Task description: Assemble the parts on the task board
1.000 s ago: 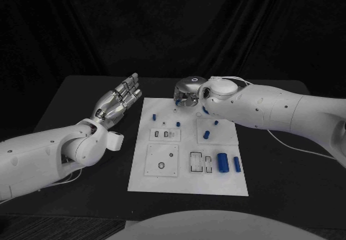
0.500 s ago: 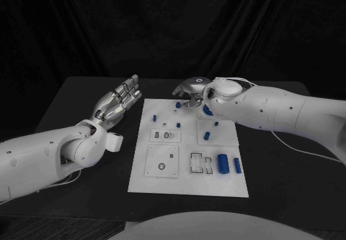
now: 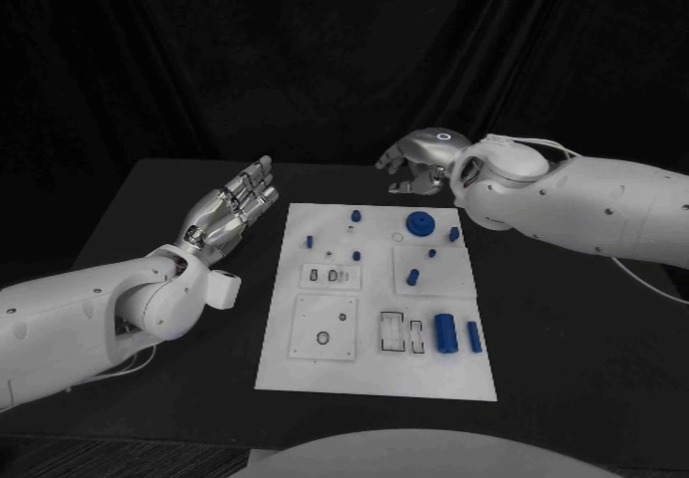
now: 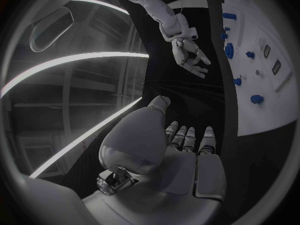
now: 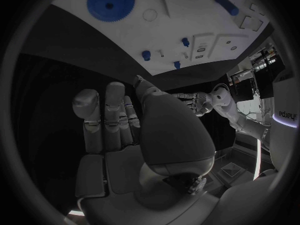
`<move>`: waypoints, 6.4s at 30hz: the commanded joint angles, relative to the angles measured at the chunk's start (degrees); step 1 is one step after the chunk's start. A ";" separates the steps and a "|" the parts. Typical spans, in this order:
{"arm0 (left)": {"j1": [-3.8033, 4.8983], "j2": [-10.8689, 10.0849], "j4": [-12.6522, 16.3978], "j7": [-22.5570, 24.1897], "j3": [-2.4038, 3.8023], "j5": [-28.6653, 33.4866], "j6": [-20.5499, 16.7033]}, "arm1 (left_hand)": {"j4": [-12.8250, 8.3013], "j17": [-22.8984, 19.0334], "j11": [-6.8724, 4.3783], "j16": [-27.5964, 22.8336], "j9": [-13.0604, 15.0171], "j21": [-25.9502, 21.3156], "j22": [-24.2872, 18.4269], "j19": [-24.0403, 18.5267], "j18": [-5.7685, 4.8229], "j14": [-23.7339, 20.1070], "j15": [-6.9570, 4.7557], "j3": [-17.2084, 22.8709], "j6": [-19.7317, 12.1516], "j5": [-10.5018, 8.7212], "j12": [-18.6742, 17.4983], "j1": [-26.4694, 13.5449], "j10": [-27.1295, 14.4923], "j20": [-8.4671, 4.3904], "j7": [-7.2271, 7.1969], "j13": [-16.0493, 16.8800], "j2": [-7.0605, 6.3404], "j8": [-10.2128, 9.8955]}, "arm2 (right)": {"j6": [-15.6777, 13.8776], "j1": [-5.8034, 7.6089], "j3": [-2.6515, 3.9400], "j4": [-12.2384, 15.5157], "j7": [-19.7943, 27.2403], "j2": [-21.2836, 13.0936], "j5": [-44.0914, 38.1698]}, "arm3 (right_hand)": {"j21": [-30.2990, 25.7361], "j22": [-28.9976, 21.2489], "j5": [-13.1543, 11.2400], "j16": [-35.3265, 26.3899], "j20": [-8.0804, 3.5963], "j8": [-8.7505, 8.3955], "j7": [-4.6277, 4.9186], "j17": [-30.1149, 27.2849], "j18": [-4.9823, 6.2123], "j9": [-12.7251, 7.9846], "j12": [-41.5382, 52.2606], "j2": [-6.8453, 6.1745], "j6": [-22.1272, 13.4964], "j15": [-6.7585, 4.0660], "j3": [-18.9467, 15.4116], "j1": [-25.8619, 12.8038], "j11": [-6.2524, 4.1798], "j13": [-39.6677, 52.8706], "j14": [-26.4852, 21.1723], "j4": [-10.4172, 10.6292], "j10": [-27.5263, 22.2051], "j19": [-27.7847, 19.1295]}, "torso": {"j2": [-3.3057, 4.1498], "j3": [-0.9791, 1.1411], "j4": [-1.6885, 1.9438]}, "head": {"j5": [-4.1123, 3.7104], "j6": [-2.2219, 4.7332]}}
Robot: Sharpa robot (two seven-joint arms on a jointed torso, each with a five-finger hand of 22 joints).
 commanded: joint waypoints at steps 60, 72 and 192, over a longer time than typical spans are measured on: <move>0.04 0.24 -0.68 3.75 0.05 -0.03 2.43 | -0.50 -0.10 1.62 -0.21 0.09 -0.34 -0.10 0.04 0.95 0.08 1.00 0.93 0.49 -0.14 -0.01 -0.59 -0.16 0.75 -0.06 -0.04 0.29 0.26 | 5.65 -5.98 -1.11 -3.11 -5.67 -1.58 -0.16 | 21.41 23.85 2.71 35.03 -2.81 0.94 -0.60 54.27 -5.04 2.02 82.94 2.18 3.86 -2.94 -8.09 -7.74 -5.17 85.42 15.48 4.04 31.67 16.06 | -0.58 -0.34 -1.42 | 0.03 0.19; 0.03 0.28 -0.68 3.54 0.05 -0.03 2.67 | -0.54 -0.10 1.70 -0.21 0.08 -0.34 -0.10 0.04 0.95 0.08 1.07 0.97 0.44 -0.18 -0.05 -0.59 -0.17 0.78 -0.08 -0.04 0.31 0.24 | 6.00 -6.70 -1.11 -3.99 -4.86 -1.01 -0.16 | 21.21 23.83 2.54 35.03 -2.57 1.77 -0.38 54.27 -4.98 3.40 82.94 2.38 5.86 -2.71 -8.08 -7.60 -4.92 85.42 15.48 3.63 31.67 15.88 | -0.60 -0.36 -1.33 | -0.12 -0.04; 0.00 2.09 -1.92 2.05 0.04 -0.03 4.16 | -1.24 -0.10 2.52 -0.21 0.21 -0.34 -0.10 0.04 0.96 0.08 1.89 1.96 1.27 -0.48 -0.02 -0.88 -0.24 1.46 1.40 -0.05 0.57 0.40 | 11.23 -6.26 -0.06 -8.29 -4.32 14.36 2.41 | 19.49 24.30 16.89 34.81 -2.91 0.11 -1.10 54.01 -4.65 15.77 82.94 -1.10 0.79 -3.13 0.84 -7.96 -5.53 85.42 15.40 -0.55 31.67 15.13 | -0.64 -0.34 -1.62 | 1.15 -1.78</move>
